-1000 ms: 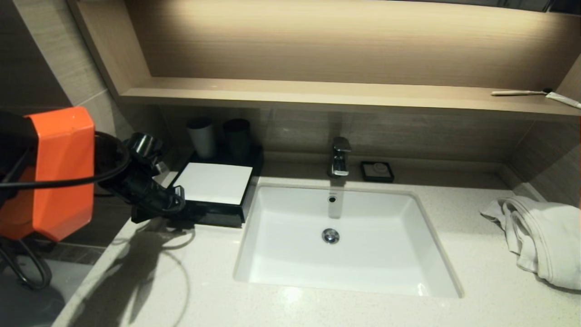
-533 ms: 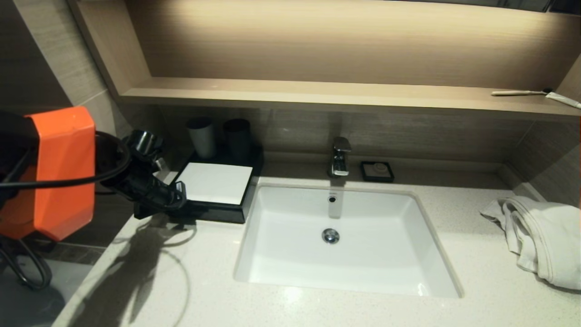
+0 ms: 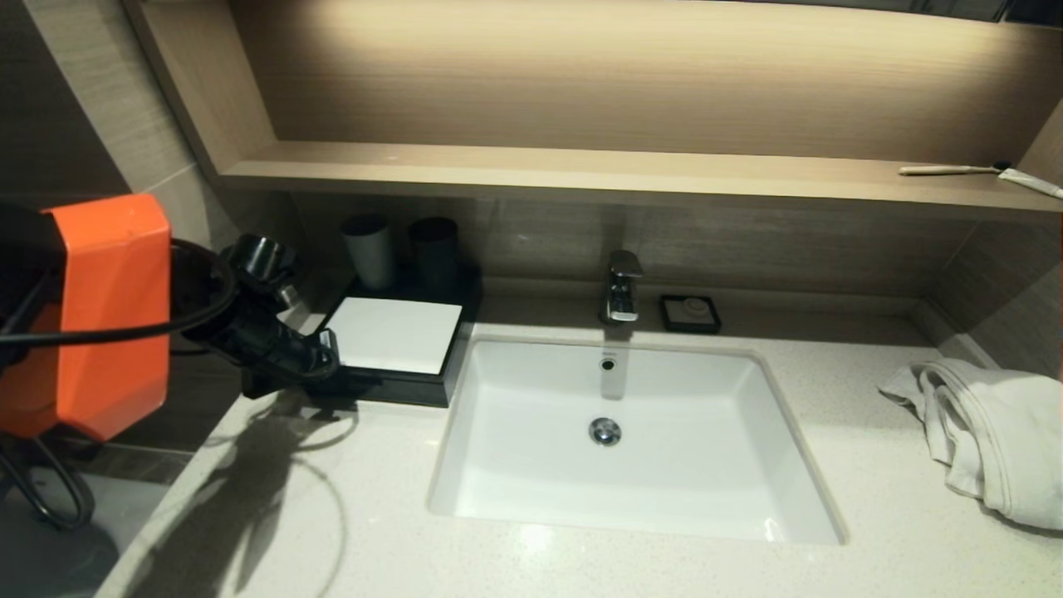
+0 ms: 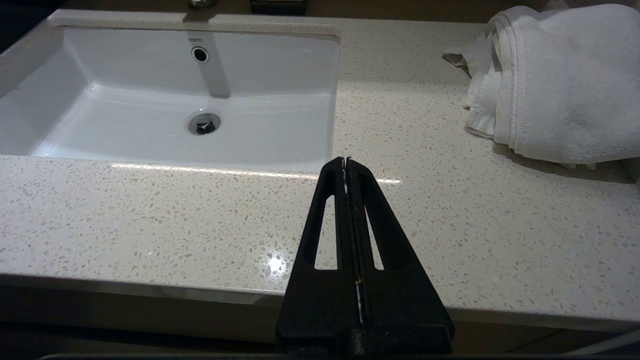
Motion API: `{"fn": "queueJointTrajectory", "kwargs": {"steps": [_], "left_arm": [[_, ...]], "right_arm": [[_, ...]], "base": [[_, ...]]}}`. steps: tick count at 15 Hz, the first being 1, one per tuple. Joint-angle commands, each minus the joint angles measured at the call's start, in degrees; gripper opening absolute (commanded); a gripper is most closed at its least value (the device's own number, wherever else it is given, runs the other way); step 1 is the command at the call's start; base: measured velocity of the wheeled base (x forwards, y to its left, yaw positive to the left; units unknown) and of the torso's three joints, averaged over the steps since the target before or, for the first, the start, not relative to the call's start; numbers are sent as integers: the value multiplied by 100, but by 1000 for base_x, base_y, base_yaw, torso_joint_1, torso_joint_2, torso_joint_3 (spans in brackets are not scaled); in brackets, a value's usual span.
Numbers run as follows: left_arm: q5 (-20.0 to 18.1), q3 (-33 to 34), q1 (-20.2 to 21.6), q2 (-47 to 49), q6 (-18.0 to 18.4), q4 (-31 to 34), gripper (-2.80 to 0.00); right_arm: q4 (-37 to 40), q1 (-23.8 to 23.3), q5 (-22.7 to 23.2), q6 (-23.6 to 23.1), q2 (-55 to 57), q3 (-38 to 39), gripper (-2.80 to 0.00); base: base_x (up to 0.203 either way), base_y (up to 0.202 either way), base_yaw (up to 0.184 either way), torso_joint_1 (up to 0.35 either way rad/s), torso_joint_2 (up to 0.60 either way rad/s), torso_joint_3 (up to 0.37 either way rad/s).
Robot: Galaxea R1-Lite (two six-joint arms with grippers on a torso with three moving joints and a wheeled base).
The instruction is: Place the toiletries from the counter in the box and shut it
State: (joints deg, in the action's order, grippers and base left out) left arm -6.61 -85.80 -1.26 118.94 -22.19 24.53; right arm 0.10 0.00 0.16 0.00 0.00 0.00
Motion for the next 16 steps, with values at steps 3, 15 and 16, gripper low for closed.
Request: {"fn": "queueJointTrajectory", "kwargs": {"steps": [3,15,16], "left_arm": [[9,503,-130,-462,2,111,-280],[246,2210,-306,-2892,157,26,-280],[411,2338,-305,-2998,177,-32,-280]], "right_arm": [[-1,-1,2,0,0,0,-280],[-1,0,2,0,0,0,-280],[-1,0,2,0,0,0,-280]], "base": [[0,0,0,0,0,0],[0,0,0,0,0,0],[0,0,0,0,0,0]]}}
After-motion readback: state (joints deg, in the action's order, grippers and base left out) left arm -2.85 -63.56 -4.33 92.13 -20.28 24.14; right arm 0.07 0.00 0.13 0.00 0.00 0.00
